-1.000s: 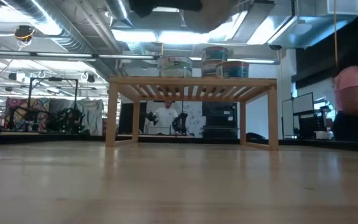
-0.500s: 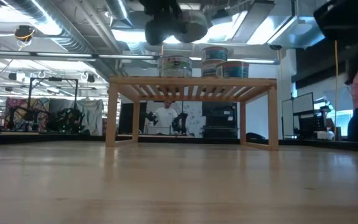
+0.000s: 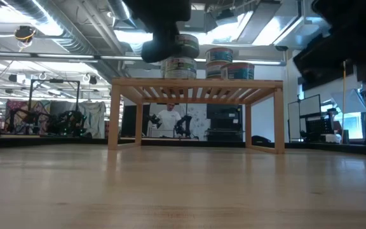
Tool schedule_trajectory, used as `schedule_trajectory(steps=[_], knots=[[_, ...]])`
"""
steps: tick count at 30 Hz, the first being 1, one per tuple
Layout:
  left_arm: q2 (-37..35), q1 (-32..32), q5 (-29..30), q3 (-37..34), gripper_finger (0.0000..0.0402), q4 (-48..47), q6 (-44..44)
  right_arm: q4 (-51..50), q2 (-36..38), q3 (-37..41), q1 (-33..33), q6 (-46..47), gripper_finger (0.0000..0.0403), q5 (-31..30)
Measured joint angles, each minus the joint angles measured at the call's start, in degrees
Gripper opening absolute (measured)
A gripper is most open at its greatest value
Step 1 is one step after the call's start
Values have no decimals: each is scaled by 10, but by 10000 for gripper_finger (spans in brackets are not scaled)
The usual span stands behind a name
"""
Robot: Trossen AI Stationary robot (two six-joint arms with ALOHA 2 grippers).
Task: Stack canned seafood by type on shelf
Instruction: Stack the green white tuna can on top of the green white tuna can on the shelf
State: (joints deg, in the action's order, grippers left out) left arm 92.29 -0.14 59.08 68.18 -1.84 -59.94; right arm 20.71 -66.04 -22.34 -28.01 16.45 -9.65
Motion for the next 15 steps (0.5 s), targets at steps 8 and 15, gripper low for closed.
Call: schedule_trajectory(steps=[8,15], knots=[[0,14,0,0,143,-12,-4,33,0,3,71,-34,120,86],[0,17,4,0,144,-62,-5,54,0,3,102,-39,120,133]])
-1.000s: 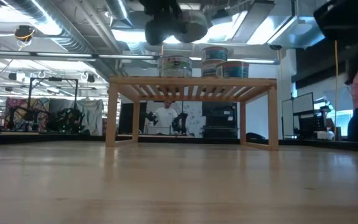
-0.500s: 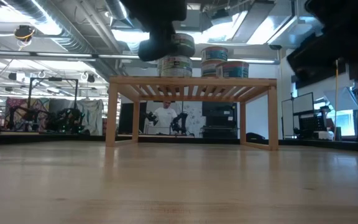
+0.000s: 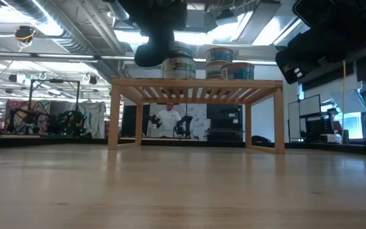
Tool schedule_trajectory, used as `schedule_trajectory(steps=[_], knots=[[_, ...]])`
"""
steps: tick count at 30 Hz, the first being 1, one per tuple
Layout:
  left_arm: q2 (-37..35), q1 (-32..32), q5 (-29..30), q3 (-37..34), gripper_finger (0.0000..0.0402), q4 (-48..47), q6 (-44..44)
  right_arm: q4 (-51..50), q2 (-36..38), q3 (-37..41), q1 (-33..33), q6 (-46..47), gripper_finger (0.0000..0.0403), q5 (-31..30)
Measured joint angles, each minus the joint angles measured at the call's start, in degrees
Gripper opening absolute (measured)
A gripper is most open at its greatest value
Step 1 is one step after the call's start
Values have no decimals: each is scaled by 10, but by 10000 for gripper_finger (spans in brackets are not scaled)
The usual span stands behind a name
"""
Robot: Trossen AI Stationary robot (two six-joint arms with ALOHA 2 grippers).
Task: Stack canned seafood by type on shelf
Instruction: Stack the green white tuna can on top of the green white tuna can on the shelf
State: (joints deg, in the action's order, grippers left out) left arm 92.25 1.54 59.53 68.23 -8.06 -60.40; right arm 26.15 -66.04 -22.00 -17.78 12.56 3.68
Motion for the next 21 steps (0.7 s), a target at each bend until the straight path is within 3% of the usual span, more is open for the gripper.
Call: schedule_trajectory(steps=[13,21], knots=[[-1,0,2,1,192,-5,4,0,0,0,-2,-9,120,0],[2,0,2,0,205,41,0,0,0,0,-2,-9,120,0]])
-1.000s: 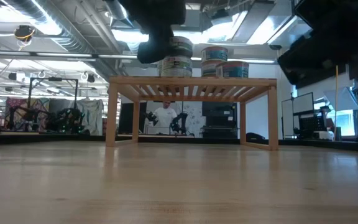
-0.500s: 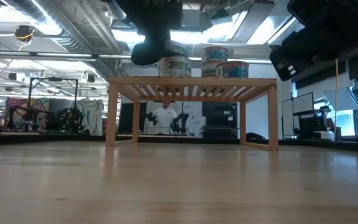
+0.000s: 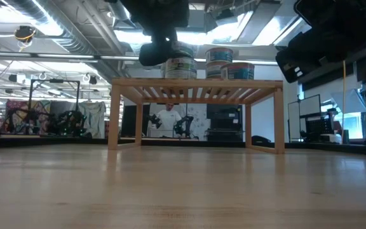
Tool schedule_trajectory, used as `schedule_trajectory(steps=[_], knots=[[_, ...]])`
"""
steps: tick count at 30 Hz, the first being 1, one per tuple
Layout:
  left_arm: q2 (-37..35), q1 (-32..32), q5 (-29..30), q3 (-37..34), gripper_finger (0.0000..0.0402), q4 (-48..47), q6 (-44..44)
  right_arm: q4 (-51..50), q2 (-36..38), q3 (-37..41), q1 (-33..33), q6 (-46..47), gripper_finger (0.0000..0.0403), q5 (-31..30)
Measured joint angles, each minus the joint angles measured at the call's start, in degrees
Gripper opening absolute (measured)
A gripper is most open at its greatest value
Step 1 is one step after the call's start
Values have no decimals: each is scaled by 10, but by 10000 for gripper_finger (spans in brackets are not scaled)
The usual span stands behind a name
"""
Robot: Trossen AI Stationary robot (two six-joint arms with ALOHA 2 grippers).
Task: Stack canned seafood by type on shelf
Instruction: Stack the green white tuna can on top of the green white tuna can on the shelf
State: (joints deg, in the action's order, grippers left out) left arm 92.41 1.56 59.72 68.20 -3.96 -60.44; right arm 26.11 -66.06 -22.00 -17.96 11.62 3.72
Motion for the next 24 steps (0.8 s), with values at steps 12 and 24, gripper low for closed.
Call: schedule_trajectory(steps=[12,24], knots=[[-4,0,-18,0,205,-2,0,-1,0,0,0,0,120,15],[-12,11,-59,0,205,-5,20,-1,0,0,0,0,120,19]])
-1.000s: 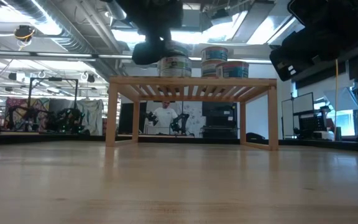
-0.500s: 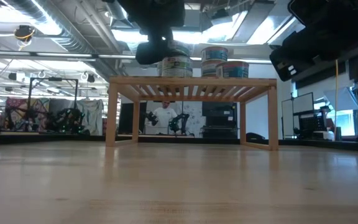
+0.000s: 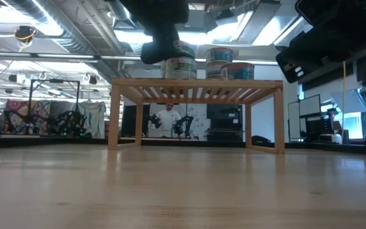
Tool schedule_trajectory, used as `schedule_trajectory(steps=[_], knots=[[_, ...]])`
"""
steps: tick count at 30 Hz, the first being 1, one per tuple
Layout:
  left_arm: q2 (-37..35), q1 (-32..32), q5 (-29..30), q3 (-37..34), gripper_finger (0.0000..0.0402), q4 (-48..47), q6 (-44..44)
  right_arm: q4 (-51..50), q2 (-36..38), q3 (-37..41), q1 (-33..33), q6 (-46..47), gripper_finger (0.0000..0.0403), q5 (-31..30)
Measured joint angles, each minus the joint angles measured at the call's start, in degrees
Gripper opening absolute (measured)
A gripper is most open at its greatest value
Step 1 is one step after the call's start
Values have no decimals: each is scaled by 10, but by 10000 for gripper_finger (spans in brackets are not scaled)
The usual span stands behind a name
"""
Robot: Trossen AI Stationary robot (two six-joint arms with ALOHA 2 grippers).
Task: Stack canned seafood by type on shelf
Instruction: Stack the green white tuna can on top of the green white tuna can on the shelf
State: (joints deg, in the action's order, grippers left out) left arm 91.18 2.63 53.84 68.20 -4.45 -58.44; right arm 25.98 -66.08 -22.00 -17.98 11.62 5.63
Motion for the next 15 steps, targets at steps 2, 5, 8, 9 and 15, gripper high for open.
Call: schedule_trajectory(steps=[2,5,8,9,15], knots=[[-1,5,-11,0,205,-1,9,0,0,0,0,0,120,0],[-1,9,-15,0,205,-5,14,0,0,0,0,0,120,0],[-1,12,-21,0,205,-6,13,0,0,0,0,-1,120,0],[-2,12,-26,0,205,-7,14,0,0,0,0,-1,120,0],[-1,12,-42,21,205,-33,17,0,0,0,0,-2,120,0]])
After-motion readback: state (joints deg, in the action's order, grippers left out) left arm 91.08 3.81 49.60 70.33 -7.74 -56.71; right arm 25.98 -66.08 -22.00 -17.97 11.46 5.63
